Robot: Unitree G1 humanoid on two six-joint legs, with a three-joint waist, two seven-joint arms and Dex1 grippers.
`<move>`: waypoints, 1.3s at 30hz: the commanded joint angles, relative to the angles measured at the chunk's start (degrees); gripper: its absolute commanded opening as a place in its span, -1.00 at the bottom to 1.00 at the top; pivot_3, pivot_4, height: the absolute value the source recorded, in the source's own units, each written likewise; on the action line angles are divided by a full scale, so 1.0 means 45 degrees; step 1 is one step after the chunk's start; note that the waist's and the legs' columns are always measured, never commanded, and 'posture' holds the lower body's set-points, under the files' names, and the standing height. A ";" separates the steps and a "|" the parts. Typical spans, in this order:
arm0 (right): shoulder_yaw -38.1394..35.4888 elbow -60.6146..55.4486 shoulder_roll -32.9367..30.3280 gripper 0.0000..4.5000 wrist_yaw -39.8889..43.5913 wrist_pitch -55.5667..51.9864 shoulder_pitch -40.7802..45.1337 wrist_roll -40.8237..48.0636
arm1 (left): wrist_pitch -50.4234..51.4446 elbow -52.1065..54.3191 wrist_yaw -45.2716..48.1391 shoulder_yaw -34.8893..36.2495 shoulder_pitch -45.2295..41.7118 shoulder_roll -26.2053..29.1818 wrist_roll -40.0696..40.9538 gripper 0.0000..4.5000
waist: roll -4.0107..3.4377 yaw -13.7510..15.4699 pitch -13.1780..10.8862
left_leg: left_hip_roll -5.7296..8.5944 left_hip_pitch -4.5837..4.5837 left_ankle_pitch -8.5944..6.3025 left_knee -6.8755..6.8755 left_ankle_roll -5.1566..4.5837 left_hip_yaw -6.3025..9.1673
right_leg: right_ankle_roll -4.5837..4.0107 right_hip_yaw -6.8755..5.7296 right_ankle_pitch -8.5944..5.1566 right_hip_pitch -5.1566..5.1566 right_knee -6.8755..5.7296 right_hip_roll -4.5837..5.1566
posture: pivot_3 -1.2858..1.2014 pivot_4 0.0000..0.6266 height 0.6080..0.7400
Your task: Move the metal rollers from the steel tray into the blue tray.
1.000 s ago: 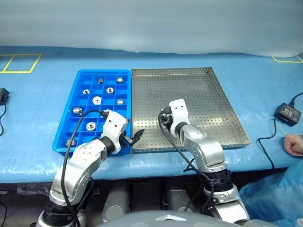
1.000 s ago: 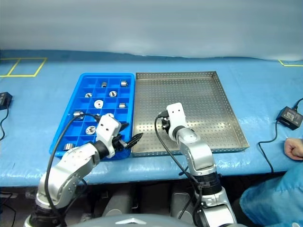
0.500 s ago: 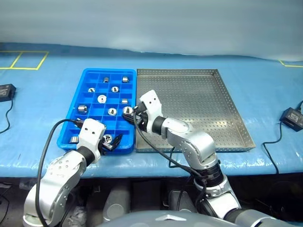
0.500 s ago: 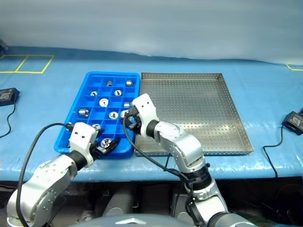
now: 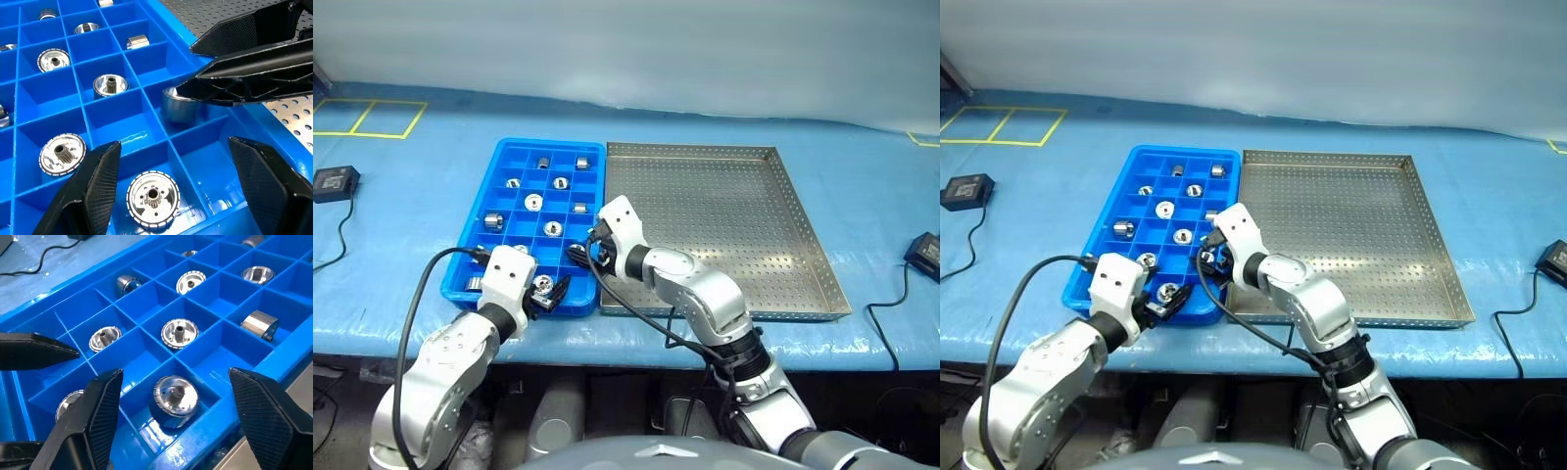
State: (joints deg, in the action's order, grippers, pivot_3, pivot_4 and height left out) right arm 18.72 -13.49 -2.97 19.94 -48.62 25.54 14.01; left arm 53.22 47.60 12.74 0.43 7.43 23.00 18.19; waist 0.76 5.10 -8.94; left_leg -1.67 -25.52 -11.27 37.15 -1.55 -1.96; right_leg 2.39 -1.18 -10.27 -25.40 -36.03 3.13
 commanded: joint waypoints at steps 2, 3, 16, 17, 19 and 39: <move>-0.1317 -0.1391 -0.0703 0.57 -0.0386 0.0860 -0.0350 -0.0210 | -0.0808 -0.0117 0.0309 -0.0439 -0.0889 -0.0277 0.0117 0.70 | 0.0003 0.0012 0.0002 | 0.0006 -0.0002 0.0000 0.0001 0.0000 0.0004 | 0.0000 -0.0007 0.0000 0.0001 0.0003 0.0004 | 0.19 -0.52 1.00; -0.1554 -0.1539 -0.1012 0.57 -0.0398 0.1003 -0.0504 -0.0281 | -0.0986 -0.0330 0.0351 -0.0566 -0.1174 -0.0354 0.0080 0.70 | 0.0004 -0.0009 0.0003 | 0.0009 -0.0002 0.0000 0.0002 -0.0001 0.0007 | 0.0000 -0.0012 0.0000 0.0001 0.0006 0.0007 | 0.18 -0.52 1.00; -0.2788 -0.2769 -0.4980 0.99 0.1762 0.0597 -0.2133 0.0568 | -0.3459 -0.4197 0.1284 -0.0669 -0.3728 -0.0922 -0.0160 1.00 | 0.0003 -0.0792 0.0000 | 0.0014 -0.0005 0.0002 0.0003 -0.0009 -0.0018 | -0.0006 -0.0013 -0.0003 0.0036 0.0005 -0.0001 | 0.06 -0.52 1.00; -0.2812 -0.2830 -0.5012 0.99 0.1764 0.0527 -0.2194 0.0647 | -0.3530 -0.4311 0.1265 -0.0617 -0.3765 -0.0959 -0.0170 1.00 | 0.0003 -0.0820 0.0001 | 0.0012 -0.0005 0.0003 0.0005 -0.0010 -0.0018 | -0.0006 -0.0012 -0.0003 0.0036 0.0005 -0.0001 | 0.06 -0.52 1.00; -0.2838 -0.2922 -0.5047 0.99 0.1795 0.0475 -0.2274 0.0722 | -0.3512 -0.4379 0.1117 -0.0477 -0.3762 -0.1040 -0.0152 1.00 | 0.0003 -0.0868 0.0001 | 0.0012 -0.0004 0.0003 0.0015 -0.0010 -0.0015 | -0.0005 -0.0018 -0.0002 0.0044 0.0002 -0.0002 | 0.05 -0.52 1.00; -0.2662 -0.2798 -0.4921 0.99 0.2159 0.0795 -0.2071 0.0853 | -0.3228 -0.3731 0.1387 -0.0569 -0.2699 -0.0478 -0.0080 1.00 | 0.0005 -0.0907 0.0002 | 0.0012 0.0003 0.0003 0.0037 -0.0013 0.0010 | 0.0004 -0.0009 0.0003 0.0057 -0.0005 0.0001 | 0.07 -0.52 1.00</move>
State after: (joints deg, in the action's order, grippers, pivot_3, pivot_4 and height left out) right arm 6.94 -25.14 -25.19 29.53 -46.41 15.07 17.46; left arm 38.99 27.87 18.81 -1.80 -4.46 20.53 18.01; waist 0.78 1.02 -8.93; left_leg -1.62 -25.51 -11.26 37.31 -1.61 -1.91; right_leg 2.40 -1.22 -10.26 -25.14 -36.05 3.14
